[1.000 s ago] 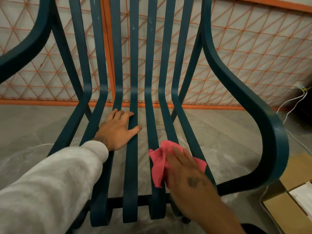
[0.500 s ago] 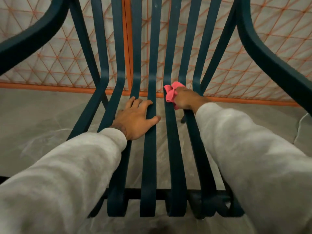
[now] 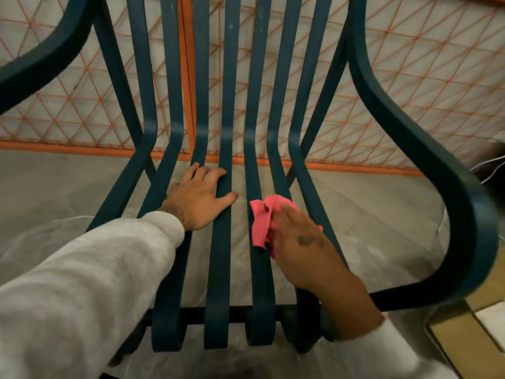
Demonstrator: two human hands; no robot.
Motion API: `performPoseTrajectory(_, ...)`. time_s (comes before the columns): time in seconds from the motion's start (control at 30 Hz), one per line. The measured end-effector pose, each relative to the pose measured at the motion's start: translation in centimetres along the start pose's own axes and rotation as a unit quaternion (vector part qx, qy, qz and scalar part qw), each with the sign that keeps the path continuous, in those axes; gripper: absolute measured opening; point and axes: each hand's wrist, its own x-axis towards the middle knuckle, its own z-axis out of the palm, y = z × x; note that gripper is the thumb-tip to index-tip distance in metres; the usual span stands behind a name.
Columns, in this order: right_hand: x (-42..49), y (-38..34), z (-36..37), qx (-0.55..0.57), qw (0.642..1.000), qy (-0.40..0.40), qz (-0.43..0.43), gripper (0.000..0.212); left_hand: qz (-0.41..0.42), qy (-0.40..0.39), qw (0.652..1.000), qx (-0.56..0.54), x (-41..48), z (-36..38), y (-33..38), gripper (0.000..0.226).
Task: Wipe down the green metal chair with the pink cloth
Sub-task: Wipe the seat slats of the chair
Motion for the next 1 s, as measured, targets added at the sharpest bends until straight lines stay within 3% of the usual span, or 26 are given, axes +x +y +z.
performPoseTrajectory(0.1, -4.7, -0.8, -2.3, 0.099, 0.995, -0.014, -0.018, 0.046, 0.000, 0.005, 1.000, -0.001, -0.1, 0.0, 0.1, 0.071)
performPoseTrajectory(0.17, -6.1, -1.4, -4.7, 0.181, 0.982, 0.003, 0.052, 0.024, -0.001, 0.003, 1.000, -0.003, -0.1, 0.1, 0.1, 0.070)
performPoseTrajectory(0.27, -5.1, -1.7, -6.3, 0.179, 0.977, 0.072, 0.092, 0.009, 0.010, 0.018, 0.999, -0.030, -0.2, 0.0, 0.0, 0.061)
performPoseTrajectory(0.33, -3.7, -2.9, -5.6, 0.163, 0.982, 0.090, 0.020, 0.014, 0.014, 0.032, 0.997, -0.064, -0.3, -0.1, -0.2, 0.053)
performPoseTrajectory(0.43, -1.7, -4.3, -2.2, 0.057, 0.993, -0.006, -0.108, 0.038, -0.002, 0.056, 0.996, -0.064, -0.5, -0.1, -0.5, 0.053)
performPoseTrajectory(0.53, 1.2, -4.5, -1.0, -0.057, 0.983, -0.013, -0.172, 0.048, -0.024, 0.083, 0.994, -0.063, -0.6, -0.2, -0.3, 0.051)
performPoseTrajectory(0.77, 13.8, -3.9, -1.7, -0.027, 0.995, -0.081, -0.051, 0.051, -0.076, 0.070, 0.991, -0.079, -0.5, -0.1, 0.1, 0.054)
performPoseTrajectory(1.0, 21.8, -2.8, -2.3, 0.019, 0.995, -0.099, -0.019, 0.046, -0.077, 0.073, 0.992, -0.062, 0.5, 0.5, -0.5, 0.055)
